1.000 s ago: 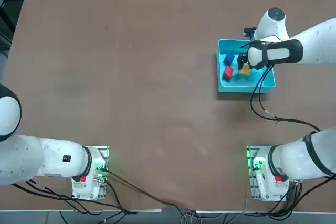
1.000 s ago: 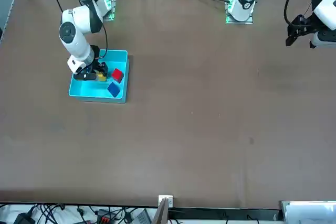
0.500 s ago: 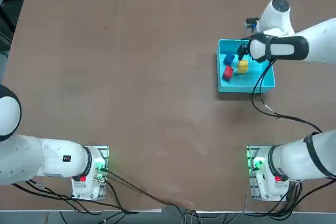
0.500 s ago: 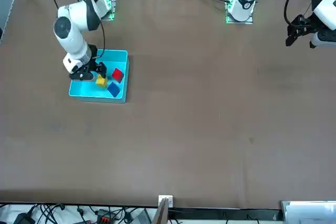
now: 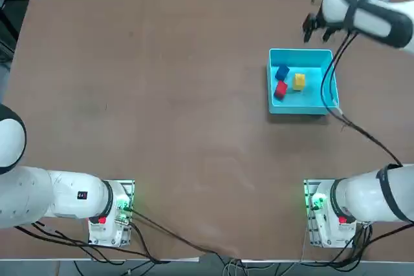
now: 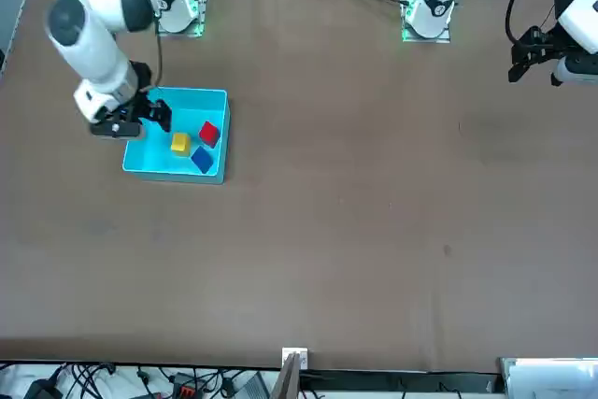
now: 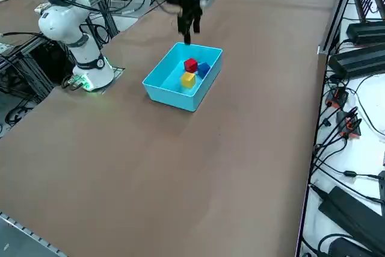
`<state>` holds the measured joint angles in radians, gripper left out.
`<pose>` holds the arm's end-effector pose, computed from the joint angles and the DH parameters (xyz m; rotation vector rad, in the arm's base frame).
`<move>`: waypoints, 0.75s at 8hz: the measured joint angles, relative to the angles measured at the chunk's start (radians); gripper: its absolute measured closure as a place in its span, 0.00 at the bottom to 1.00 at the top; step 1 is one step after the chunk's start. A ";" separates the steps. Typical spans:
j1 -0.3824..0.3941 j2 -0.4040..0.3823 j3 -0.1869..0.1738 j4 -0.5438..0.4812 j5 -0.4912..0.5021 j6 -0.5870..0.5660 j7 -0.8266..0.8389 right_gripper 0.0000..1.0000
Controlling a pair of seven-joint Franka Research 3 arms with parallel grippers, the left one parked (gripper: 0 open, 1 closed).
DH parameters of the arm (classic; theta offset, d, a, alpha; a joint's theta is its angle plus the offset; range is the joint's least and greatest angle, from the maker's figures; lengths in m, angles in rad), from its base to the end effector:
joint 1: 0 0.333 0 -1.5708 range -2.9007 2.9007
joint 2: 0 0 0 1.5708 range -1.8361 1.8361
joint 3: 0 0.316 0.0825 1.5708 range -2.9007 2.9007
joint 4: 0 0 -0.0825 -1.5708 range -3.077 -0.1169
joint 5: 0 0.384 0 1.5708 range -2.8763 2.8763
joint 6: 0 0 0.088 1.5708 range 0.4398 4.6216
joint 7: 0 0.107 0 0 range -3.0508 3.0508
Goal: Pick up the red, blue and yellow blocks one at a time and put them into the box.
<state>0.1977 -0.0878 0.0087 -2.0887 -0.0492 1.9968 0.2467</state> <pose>0.5149 0.1048 0.4626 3.0961 -0.0308 0.0096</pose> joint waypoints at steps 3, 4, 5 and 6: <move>0.000 0.002 -0.002 0.162 0.000 -0.123 -0.038 0.00; -0.003 0.003 -0.009 0.201 -0.001 -0.152 -0.099 0.00; -0.014 0.004 -0.017 0.243 -0.001 -0.193 -0.166 0.00; -0.034 0.005 -0.022 0.290 -0.001 -0.241 -0.211 0.00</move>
<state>0.1640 -0.0830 -0.0130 -1.7990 -0.0499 1.7558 0.0354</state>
